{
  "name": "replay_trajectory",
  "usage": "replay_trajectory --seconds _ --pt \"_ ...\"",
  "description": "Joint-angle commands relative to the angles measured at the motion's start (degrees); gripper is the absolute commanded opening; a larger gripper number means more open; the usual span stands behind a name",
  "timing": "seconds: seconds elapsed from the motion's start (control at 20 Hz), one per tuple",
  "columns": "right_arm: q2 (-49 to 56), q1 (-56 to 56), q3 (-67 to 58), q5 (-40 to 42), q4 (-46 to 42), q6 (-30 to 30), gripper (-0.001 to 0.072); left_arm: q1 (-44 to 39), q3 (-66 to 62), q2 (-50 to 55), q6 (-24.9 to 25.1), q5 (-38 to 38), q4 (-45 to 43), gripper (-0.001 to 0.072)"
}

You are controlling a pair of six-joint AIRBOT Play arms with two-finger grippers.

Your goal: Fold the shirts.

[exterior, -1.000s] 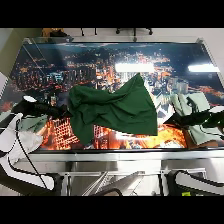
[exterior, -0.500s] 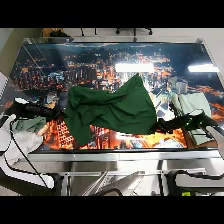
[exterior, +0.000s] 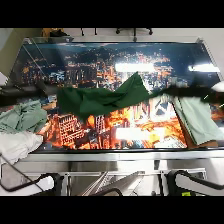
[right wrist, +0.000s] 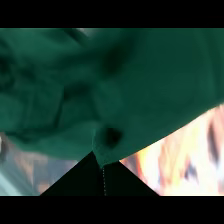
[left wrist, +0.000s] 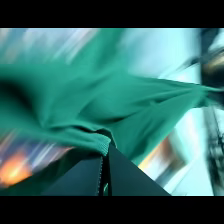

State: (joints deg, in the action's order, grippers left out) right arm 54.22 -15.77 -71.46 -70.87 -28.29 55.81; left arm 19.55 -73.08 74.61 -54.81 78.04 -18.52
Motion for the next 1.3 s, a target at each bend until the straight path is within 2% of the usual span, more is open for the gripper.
replay_trajectory --seconds 0.0,0.1,0.2,0.25,0.35,0.4,0.45,0.6,0.75,0.85,1.05,1.15,1.25 --pt "-7.8 0.0 -24.5 4.3 5.5 -0.8 0.002 0.2 -14.5 -13.9 1.4 -0.1 18.7 0.0011" --pt "-11.8 0.0 -34.4 8.8 2.9 -0.7 0.002 2.0 -25.9 -20.1 1.1 -4.8 19.5 0.0011" --pt "-15.3 0.0 -40.2 12.6 -2.0 -0.1 0.0021 7.6 -35.8 -24.9 -0.1 -8.5 19.2 0.0011" --pt "-17.0 0.0 -41.6 13.8 -4.5 0.6 0.002 11.6 -39.6 -26.9 -1.7 -10.1 16.5 0.0011" --pt "-19.9 0.0 -42.2 15.6 -8.3 0.6 0.0021 18.8 -45.3 -30.2 -8.6 -12.2 4.8 0.0011" --pt "-20.7 0.0 -42.2 15.9 -9.4 0.6 0.0021 19.6 -46.0 -31.1 -11.8 -12.7 0.4 0.0011" --pt "-20.8 0.0 -42.2 15.9 -10.6 0.6 0.002 19.2 -45.6 -31.4 -13.0 -12.7 -1.0 0.0011" --pt "-17.6 0.0 -42.0 11.0 -12.2 0.6 0.0021 14.6 -38.7 -30.5 -10.7 -10.6 -1.5 0.0011" --pt "-9.4 0.0 -39.8 1.6 -9.9 1.4 0.002 9.5 -30.7 -25.3 -8.5 -4.4 -1.6 0.0011" --pt "-3.3 0.2 -35.1 -2.4 -8.0 1.4 0.0021 4.0 -24.6 -19.8 -6.6 -4.3 -4.0 0.0011" --pt "7.8 0.2 -22.1 0.4 -7.7 -0.6 0.002 -9.3 -15.9 -4.6 -3.2 -11.9 -19.3 0.0011" --pt "14.8 0.3 -16.8 4.8 -7.6 -2.8 0.002 -12.9 -14.9 5.6 -3.3 -16.1 -26.0 0.0011" --pt "22.9 0.5 -15.8 8.1 -7.5 -3.6 0.002 -13.7 -18.4 16.9 -4.7 -16.0 -29.9 0.0011"
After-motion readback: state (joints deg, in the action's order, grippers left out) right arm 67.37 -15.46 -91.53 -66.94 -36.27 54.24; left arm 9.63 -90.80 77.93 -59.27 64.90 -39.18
